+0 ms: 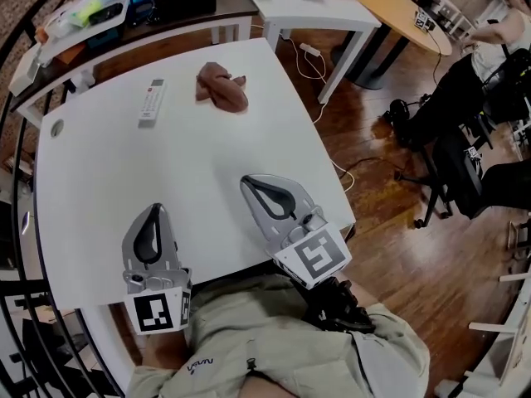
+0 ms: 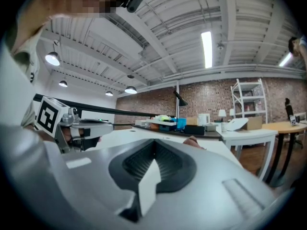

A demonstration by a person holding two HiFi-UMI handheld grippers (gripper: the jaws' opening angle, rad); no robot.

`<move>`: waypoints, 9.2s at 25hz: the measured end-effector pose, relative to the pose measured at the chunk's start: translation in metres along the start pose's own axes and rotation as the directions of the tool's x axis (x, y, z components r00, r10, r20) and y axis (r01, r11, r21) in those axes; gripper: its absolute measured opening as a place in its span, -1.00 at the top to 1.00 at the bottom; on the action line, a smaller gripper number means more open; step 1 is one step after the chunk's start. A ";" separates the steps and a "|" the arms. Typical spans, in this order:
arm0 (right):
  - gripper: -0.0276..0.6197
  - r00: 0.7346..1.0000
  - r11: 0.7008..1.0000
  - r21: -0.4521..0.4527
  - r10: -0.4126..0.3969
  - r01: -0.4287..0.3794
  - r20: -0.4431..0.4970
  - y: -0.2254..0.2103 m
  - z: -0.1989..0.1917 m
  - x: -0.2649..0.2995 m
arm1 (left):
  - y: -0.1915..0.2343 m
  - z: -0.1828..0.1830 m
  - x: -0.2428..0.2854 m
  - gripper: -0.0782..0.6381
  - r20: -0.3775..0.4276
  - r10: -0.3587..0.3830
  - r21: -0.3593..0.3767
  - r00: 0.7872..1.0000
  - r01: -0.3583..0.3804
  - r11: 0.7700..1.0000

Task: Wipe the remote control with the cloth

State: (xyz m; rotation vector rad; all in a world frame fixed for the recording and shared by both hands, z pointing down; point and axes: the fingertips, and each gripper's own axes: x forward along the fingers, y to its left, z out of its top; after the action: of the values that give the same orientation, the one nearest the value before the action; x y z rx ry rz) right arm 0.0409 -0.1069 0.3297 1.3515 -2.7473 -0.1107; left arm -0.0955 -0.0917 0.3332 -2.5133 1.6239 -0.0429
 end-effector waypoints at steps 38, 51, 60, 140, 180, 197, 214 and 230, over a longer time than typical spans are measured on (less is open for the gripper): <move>0.19 0.992 0.955 -0.270 -0.123 0.120 0.008 -0.162 0.106 0.137 | 0.115 0.037 0.184 -0.18 -0.160 0.018 0.046 0.987 -0.011 0.999; 0.05 0.983 0.987 -0.154 -0.063 0.036 -0.174 -0.174 0.056 0.202 | 0.130 -0.042 0.257 -0.31 -0.397 -0.043 -0.047 0.917 0.027 0.999; -0.01 0.942 0.993 -0.116 -0.032 -0.008 -0.335 -0.168 -0.003 0.233 | 0.126 -0.089 0.263 -0.32 -0.492 -0.083 -0.108 0.867 0.034 0.994; 0.47 0.956 0.975 -0.212 -0.127 0.071 -0.264 -0.161 -0.011 0.190 | 0.094 -0.065 0.240 0.11 -0.395 0.004 0.153 0.919 0.062 0.986; 0.52 0.998 0.897 -0.438 -0.049 0.062 0.041 -0.005 0.111 0.016 | -0.036 0.068 0.043 0.11 0.036 -0.042 0.402 0.998 0.024 0.915; 0.52 0.948 0.762 -0.571 0.190 -0.306 -0.255 0.069 0.063 0.013 | -0.036 0.059 0.042 0.11 0.030 -0.023 0.476 0.999 0.006 0.879; 0.52 0.999 0.775 -0.631 0.003 -0.026 -0.037 0.012 0.115 0.009 | -0.044 0.050 0.041 0.11 0.022 -0.040 0.489 0.999 0.025 0.872; 0.52 0.984 0.654 -0.741 0.032 -0.153 -0.175 0.038 0.085 0.028 | -0.044 0.049 0.042 0.11 0.012 -0.041 0.512 0.999 0.029 0.858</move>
State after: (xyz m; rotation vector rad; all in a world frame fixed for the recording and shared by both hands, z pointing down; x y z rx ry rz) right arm -0.0149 -0.1034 0.2500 0.9106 -2.1858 -0.9853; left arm -0.0330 -0.1071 0.2881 -2.1172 1.3320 -0.3971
